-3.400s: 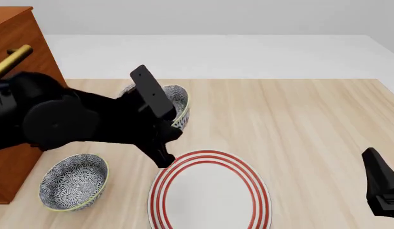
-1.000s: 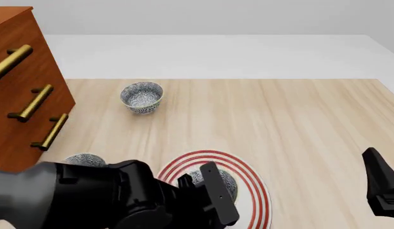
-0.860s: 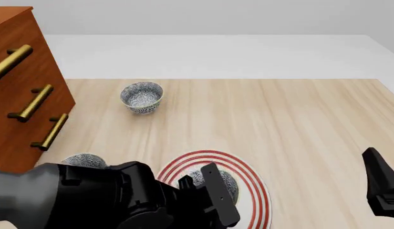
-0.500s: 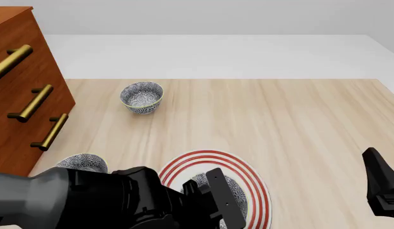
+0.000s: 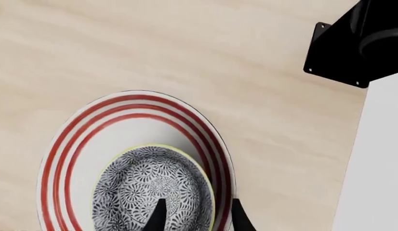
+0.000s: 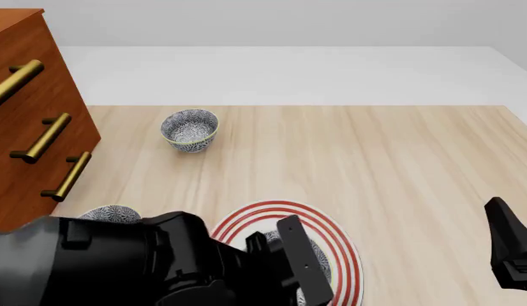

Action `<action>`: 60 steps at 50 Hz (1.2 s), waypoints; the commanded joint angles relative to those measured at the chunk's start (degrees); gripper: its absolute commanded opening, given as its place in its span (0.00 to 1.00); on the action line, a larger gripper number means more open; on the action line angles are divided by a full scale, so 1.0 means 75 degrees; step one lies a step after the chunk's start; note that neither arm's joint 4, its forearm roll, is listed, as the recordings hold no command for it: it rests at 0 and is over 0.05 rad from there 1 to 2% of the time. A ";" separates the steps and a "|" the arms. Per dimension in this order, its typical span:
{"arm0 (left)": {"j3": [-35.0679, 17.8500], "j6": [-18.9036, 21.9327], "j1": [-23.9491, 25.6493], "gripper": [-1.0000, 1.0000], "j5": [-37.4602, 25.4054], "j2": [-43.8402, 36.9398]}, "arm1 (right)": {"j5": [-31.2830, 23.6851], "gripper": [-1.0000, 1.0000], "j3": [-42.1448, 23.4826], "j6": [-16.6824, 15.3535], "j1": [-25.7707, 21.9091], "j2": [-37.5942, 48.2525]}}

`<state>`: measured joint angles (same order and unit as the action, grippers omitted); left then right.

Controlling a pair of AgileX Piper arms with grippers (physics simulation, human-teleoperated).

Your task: Pick up the bowl and put it in the middle on the plate.

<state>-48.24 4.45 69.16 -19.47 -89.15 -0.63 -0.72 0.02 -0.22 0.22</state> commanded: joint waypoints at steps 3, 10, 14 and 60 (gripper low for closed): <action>-0.0141 0.0177 0.0004 1.00 -0.0338 0.0401 | 0.0000 1.00 0.0000 0.0000 0.0000 0.0000; -0.0257 0.0279 -0.0024 1.00 -0.0555 0.0611 | 0.0001 1.00 0.0000 -0.0002 -0.0001 -0.0001; -0.0120 0.0594 -0.0219 1.00 -0.0530 0.0880 | 0.0001 1.00 0.0000 0.0000 0.0001 -0.0001; 0.1617 0.0997 -0.2388 1.00 -0.0727 0.4088 | 0.0001 1.00 0.0000 0.0000 -0.0001 0.0000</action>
<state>-39.88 11.03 54.94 -24.91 -63.37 -0.63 -0.72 0.02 -0.23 0.22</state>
